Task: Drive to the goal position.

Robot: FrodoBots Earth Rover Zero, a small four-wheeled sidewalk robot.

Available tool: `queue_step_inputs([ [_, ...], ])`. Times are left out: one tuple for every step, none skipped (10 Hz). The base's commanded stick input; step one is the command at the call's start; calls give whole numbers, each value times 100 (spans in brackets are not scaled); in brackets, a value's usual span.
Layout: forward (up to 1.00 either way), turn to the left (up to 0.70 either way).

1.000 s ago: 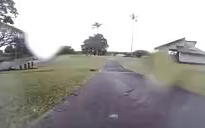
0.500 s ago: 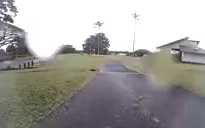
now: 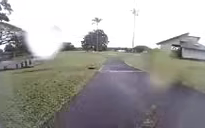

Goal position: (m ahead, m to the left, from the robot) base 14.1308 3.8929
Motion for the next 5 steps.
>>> queue_step_inputs([
  [85, 0],
  [85, -12],
  [85, -28],
  [85, -33],
  [85, -32],
])
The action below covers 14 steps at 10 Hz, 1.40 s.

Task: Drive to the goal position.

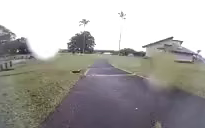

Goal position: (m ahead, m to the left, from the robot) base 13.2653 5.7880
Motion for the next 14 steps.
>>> queue_step_inputs([
  [85, -10],
  [85, 0],
  [85, 0],
  [85, 0],
  [85, 0],
  [85, -4],
  [85, -32],
  [85, -28],
  [85, 0],
  [85, 0],
  [85, 0],
  [85, 0],
  [85, 0],
  [85, 0],
])
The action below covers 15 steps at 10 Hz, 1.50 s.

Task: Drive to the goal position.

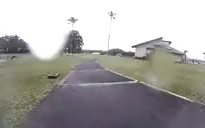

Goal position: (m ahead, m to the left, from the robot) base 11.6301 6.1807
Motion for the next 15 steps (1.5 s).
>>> queue_step_inputs([
  [85, 0],
  [85, 0],
  [85, 0],
  [85, 0],
  [85, 0],
  [85, 0],
  [85, 0],
  [85, 0],
  [85, 10],
  [85, 27],
  [85, 34],
  [85, 34],
  [85, 20],
  [85, 0],
  [85, 0],
])
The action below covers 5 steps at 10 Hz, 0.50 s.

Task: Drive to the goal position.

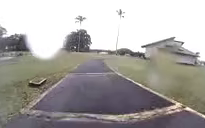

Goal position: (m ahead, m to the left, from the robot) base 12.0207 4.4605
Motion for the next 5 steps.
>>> queue_step_inputs([
  [85, 0],
  [85, 0],
  [85, 0],
  [85, 0],
  [85, 0],
])
